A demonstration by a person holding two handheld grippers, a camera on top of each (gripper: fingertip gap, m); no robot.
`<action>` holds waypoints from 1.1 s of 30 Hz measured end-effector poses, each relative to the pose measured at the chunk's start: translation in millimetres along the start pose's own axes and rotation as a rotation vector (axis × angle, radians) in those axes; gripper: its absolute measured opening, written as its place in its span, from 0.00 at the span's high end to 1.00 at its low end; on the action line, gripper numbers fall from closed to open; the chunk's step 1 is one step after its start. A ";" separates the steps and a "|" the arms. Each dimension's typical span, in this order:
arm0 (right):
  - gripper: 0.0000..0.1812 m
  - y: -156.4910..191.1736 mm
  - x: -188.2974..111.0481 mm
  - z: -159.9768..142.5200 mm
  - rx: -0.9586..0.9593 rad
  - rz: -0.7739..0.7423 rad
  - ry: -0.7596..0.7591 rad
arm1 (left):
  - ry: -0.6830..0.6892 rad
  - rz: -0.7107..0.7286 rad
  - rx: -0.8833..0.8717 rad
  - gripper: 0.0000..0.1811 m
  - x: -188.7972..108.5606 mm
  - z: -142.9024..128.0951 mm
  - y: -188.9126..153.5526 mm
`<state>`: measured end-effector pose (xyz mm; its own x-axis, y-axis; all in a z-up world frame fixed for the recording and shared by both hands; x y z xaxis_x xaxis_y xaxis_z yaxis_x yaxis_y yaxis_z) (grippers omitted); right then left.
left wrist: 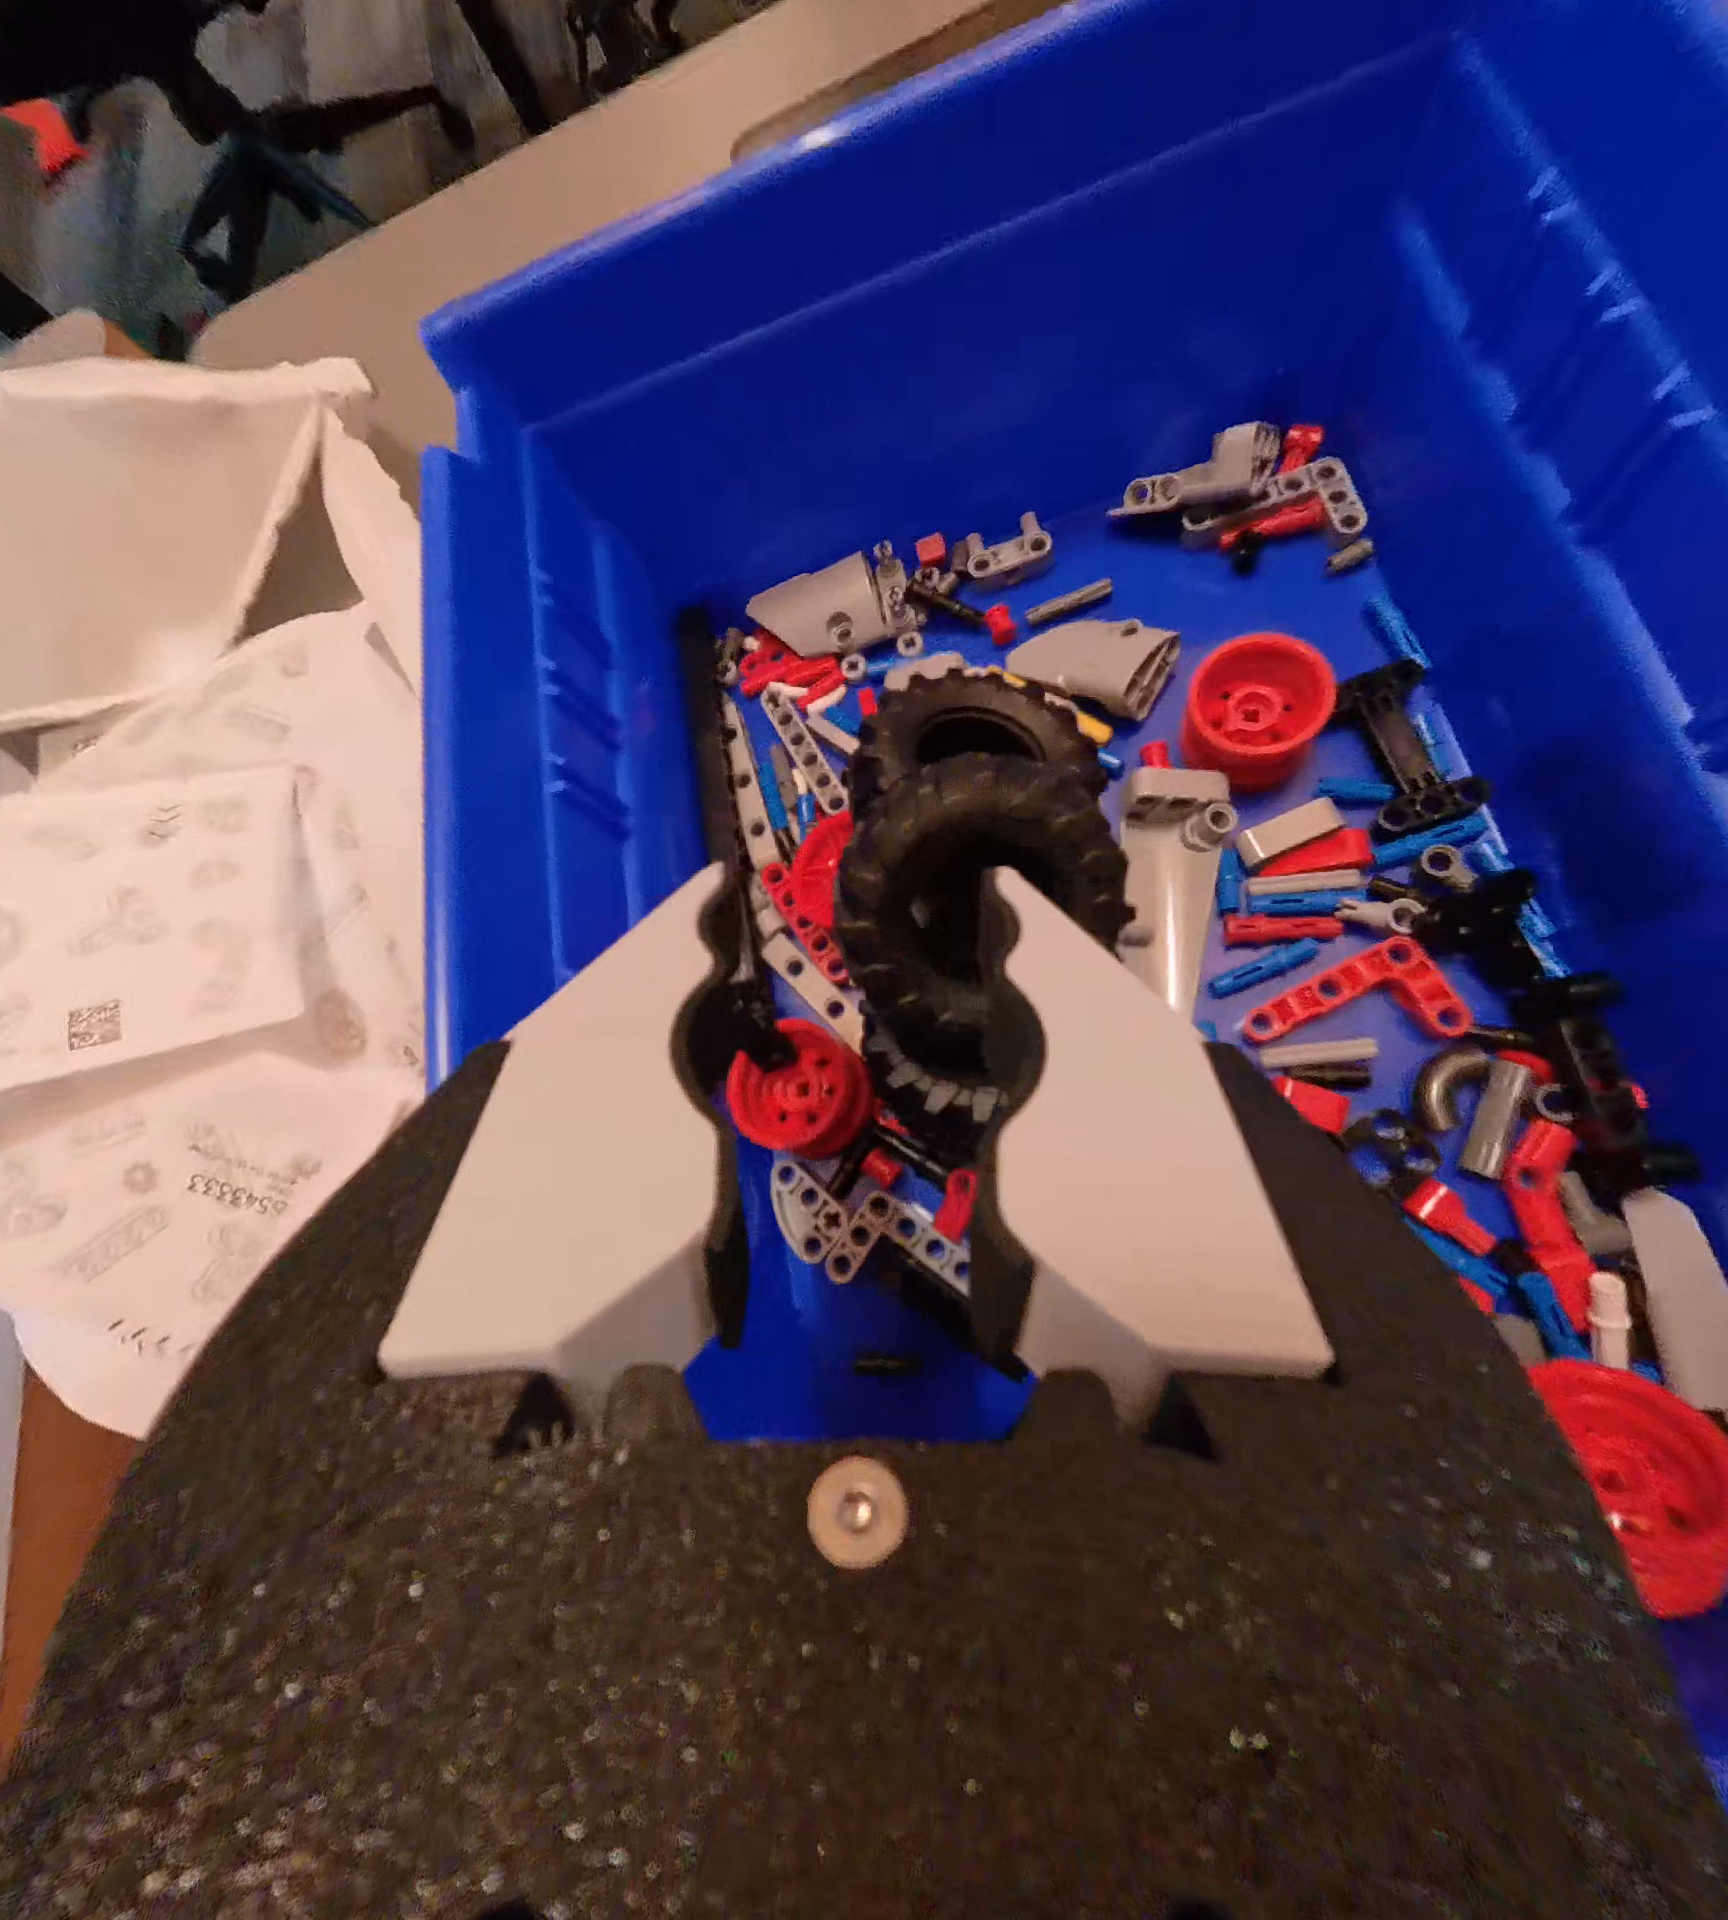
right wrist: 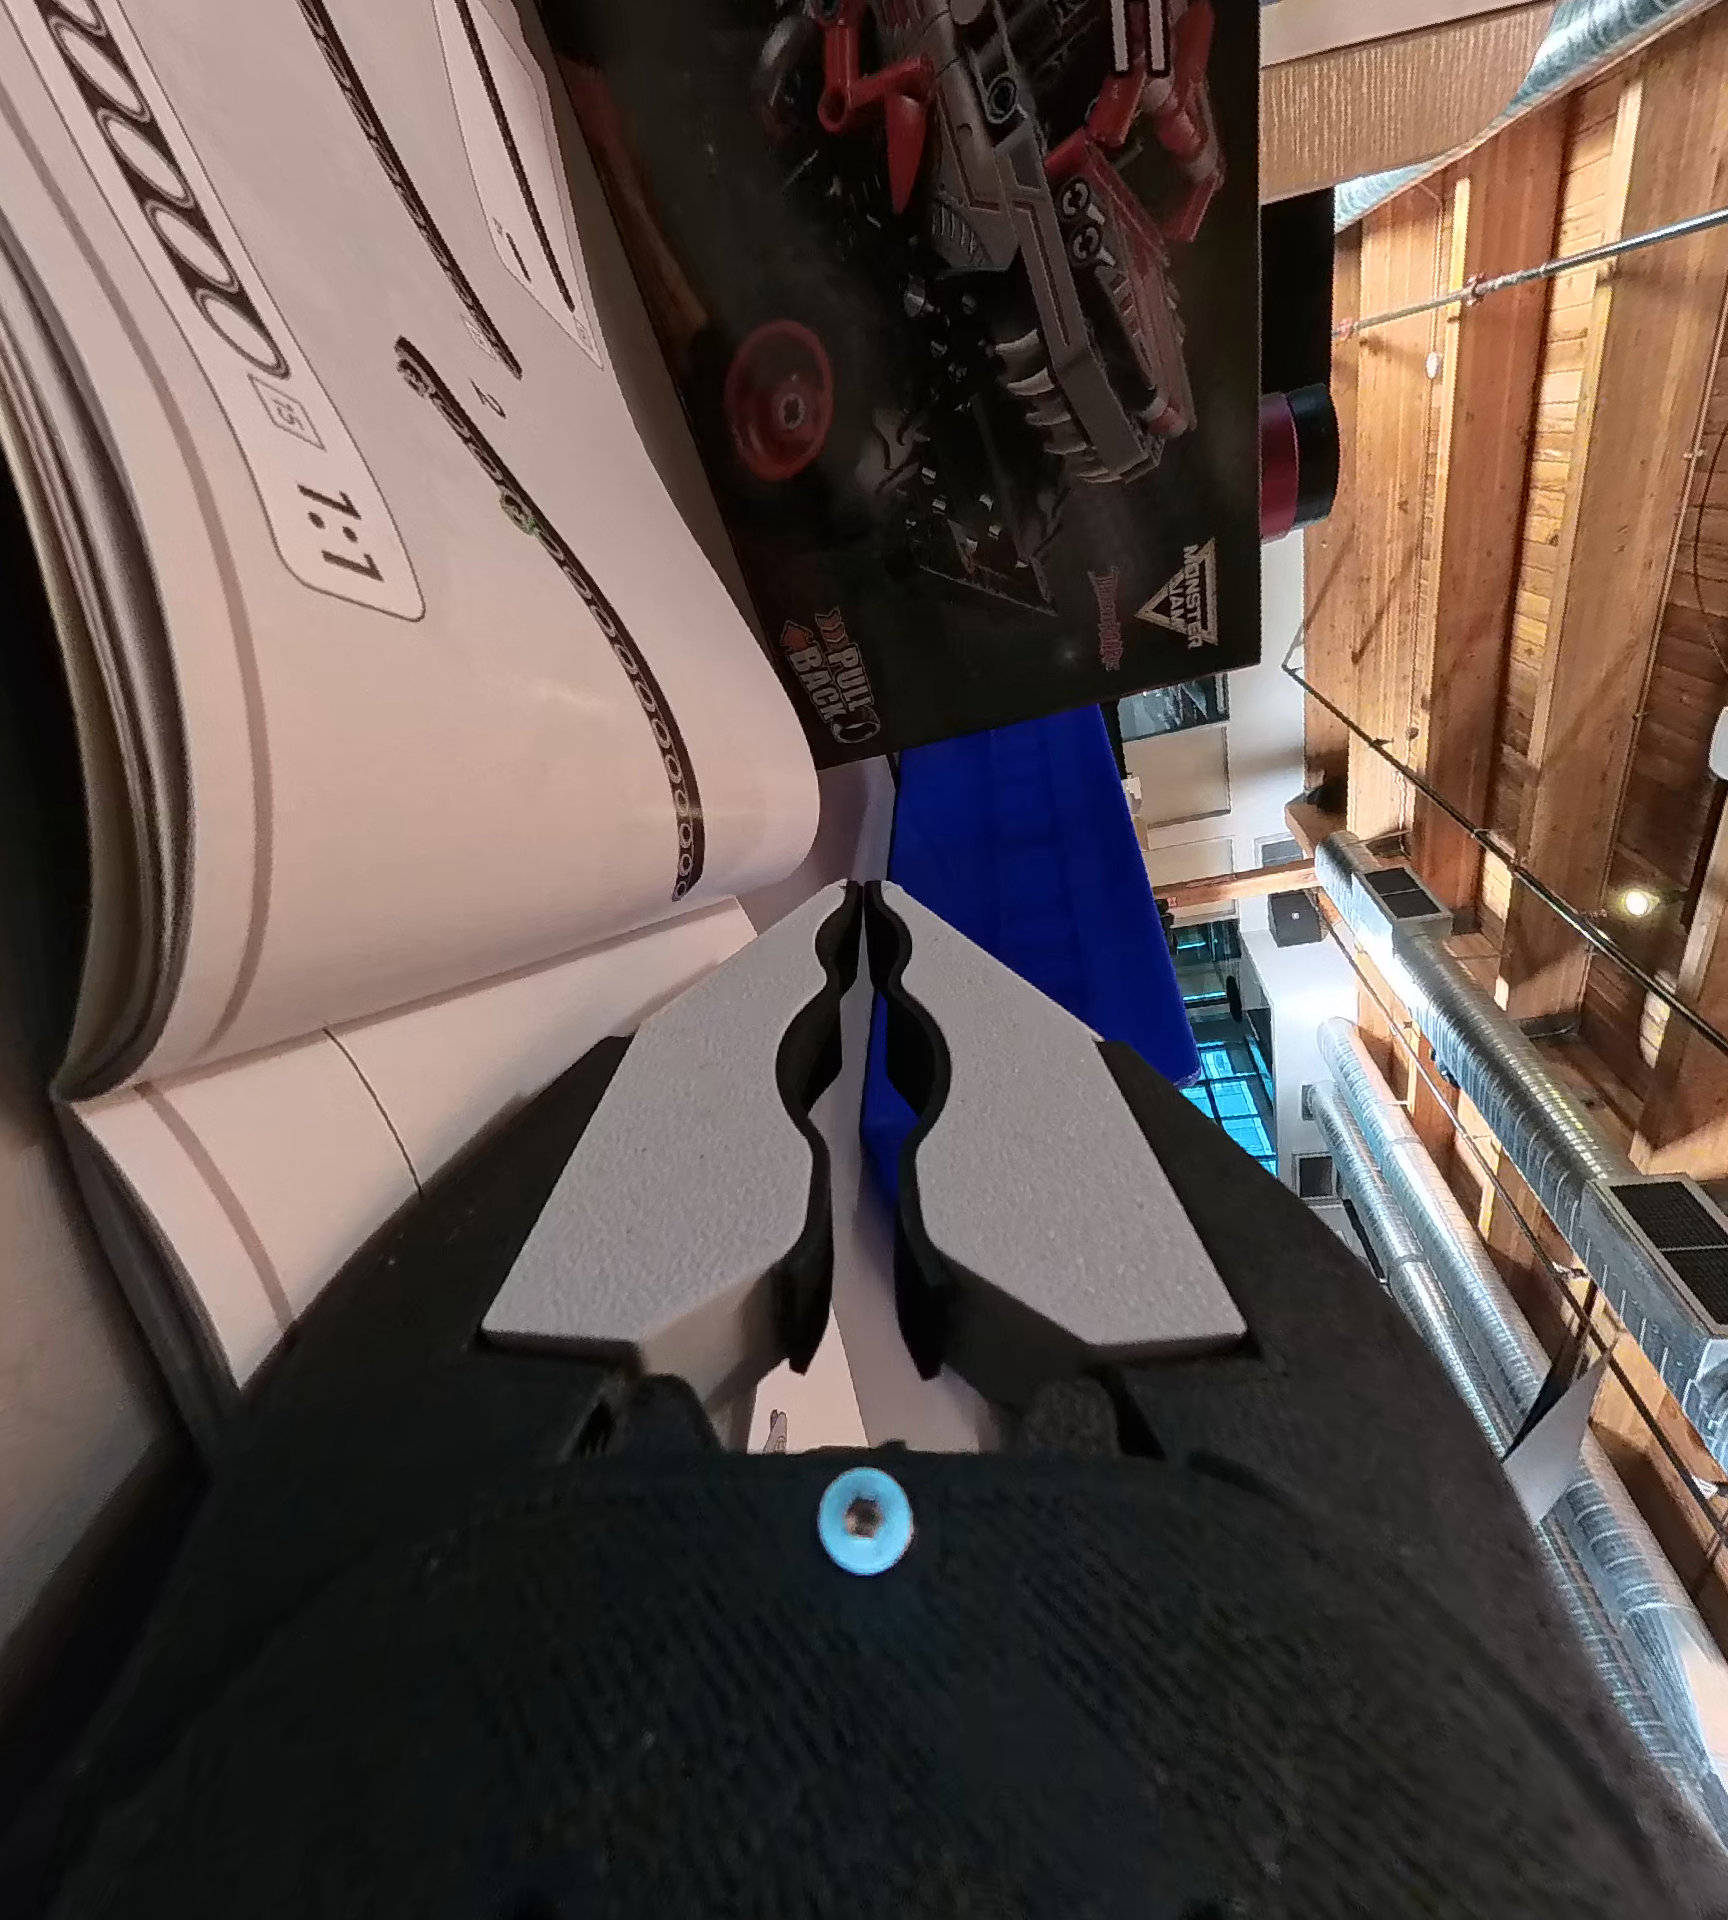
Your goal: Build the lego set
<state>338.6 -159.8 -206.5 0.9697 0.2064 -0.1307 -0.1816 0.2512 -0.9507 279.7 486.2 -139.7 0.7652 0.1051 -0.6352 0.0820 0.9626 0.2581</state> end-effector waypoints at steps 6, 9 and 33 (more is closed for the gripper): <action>1.00 0.0 -0.1 -0.3 0.001 0.000 0.000 | -0.151 -0.074 0.133 0.78 -17.3 15.2 -15.8; 1.00 0.1 0.0 -0.4 0.001 0.000 0.000 | -0.172 -0.275 0.135 0.81 -22.6 15.5 -28.4; 1.00 0.9 1.0 -1.0 -0.004 0.004 0.007 | 0.177 -0.388 0.061 0.89 10.3 -7.4 -54.2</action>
<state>339.6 -160.3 -207.8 0.9700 0.2009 -0.1368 -0.1851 0.2463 -0.9513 278.4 437.0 -165.6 0.5492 -0.2153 -0.8075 0.3838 0.9233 0.0148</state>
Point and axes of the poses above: each gripper's, where its closed fingertips meet, x out along the fingers, z out of its top, y = z × x across the jaws, the point moved 9 cm from there along -x, back along the fingers, and after that the axes turned 1 degree about -y, right-handed, at the moved point
